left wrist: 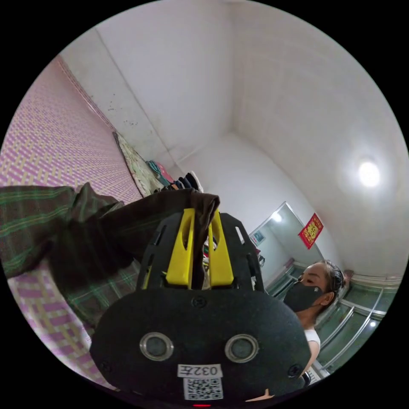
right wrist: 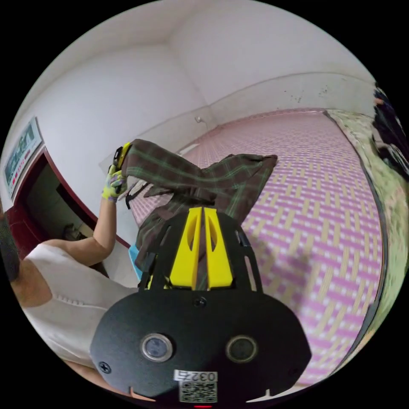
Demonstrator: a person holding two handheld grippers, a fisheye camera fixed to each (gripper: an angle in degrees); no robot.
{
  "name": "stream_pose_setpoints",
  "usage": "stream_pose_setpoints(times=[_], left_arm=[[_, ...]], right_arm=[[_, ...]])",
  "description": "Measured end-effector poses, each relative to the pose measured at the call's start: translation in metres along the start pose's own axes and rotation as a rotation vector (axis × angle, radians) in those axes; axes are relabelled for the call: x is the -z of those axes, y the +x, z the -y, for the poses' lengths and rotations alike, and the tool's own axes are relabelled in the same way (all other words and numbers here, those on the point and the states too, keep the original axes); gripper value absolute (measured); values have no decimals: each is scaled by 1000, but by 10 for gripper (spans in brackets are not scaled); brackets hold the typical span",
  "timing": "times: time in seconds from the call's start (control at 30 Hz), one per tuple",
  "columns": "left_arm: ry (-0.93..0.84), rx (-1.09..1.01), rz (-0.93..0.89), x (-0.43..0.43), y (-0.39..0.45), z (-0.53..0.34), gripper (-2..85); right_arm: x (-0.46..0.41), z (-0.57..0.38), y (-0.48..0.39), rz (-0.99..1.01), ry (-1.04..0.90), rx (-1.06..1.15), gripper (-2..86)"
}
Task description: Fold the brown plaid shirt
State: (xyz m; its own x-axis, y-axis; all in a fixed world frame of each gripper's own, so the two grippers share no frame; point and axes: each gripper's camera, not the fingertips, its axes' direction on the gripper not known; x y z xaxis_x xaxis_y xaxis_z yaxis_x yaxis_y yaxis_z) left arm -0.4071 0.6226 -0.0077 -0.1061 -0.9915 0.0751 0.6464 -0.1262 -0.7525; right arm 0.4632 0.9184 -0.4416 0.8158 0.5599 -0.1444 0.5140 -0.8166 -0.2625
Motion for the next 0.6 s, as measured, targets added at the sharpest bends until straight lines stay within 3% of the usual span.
stream_pose_setpoints(times=[0.2,0.37,0.53,0.6], left_arm=[[87,15,58,43,-18,-38,10],[48,-32,127,38,-22,-43,10],[-202,-262,-95,-37,16,-50,11],[-470,-407,-156,-113,39,-82,11]], right_arm=[[-99,128,24,-91,-304,-55,-10],[-157,170,28,-156,-517,-70,-10],[-168,178,33,-101,-546,-99,-10],[-160,179,39,-52,-501,-111,-10]])
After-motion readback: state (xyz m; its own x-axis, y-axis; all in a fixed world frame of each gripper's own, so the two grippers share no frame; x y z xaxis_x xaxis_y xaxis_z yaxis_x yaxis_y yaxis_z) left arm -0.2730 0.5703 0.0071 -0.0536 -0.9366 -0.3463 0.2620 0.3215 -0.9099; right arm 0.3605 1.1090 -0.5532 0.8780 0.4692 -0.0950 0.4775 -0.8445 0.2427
